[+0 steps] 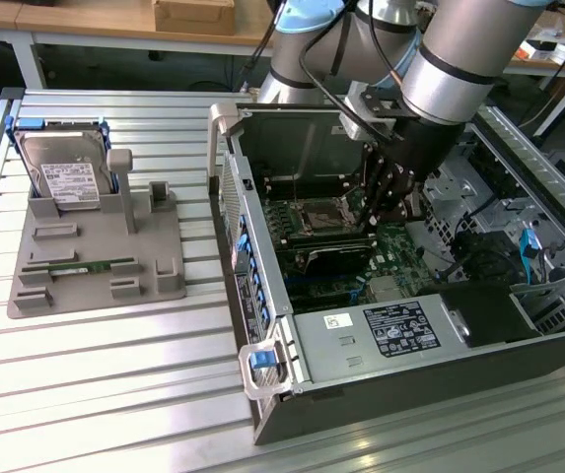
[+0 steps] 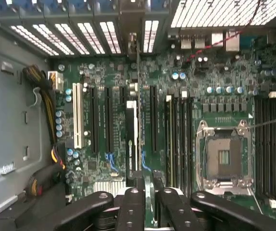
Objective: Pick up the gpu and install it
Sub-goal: 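Insert the gpu into the slot, then press down on the gpu until it lock into place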
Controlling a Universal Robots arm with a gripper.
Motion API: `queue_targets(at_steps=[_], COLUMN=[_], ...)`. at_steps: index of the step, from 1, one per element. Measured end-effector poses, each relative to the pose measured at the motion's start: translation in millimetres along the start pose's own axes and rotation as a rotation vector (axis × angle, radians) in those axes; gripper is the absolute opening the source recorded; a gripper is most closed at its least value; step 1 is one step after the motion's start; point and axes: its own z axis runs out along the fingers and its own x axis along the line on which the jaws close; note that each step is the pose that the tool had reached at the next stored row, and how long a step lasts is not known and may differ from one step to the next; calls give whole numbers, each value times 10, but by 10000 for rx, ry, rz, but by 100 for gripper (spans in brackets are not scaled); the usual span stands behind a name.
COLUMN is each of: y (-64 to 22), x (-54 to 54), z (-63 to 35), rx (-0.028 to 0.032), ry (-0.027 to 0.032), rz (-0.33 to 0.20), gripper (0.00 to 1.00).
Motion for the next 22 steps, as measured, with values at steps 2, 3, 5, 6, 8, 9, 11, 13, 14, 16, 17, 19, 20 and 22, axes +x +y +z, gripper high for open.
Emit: queue_targets(at_steps=[2,3,5,6,8,9,11,13,14,16,17,19,20,22], y=[0,0,0,1,1,7,219,335,391,505,584,664,680,725], x=[0,0,0,0,0,0,5,7,8,11,14,15,15,16], z=[2,1,1,2,1,2,42,87,98,107,118,137,143,178], rx=[181,180,180,180,180,180,180,182,183,185,186,187,187,186], ry=[-6,-4,-4,-5,-5,-6,-6,-3,-2,-1,-2,-3,-2,0], rz=[4,4,4,4,4,6,4,-84,-133,-191,-205,-222,-226,-234], gripper=[19,19,19,19,19,19,19,19,19,19,19,19,19,19])
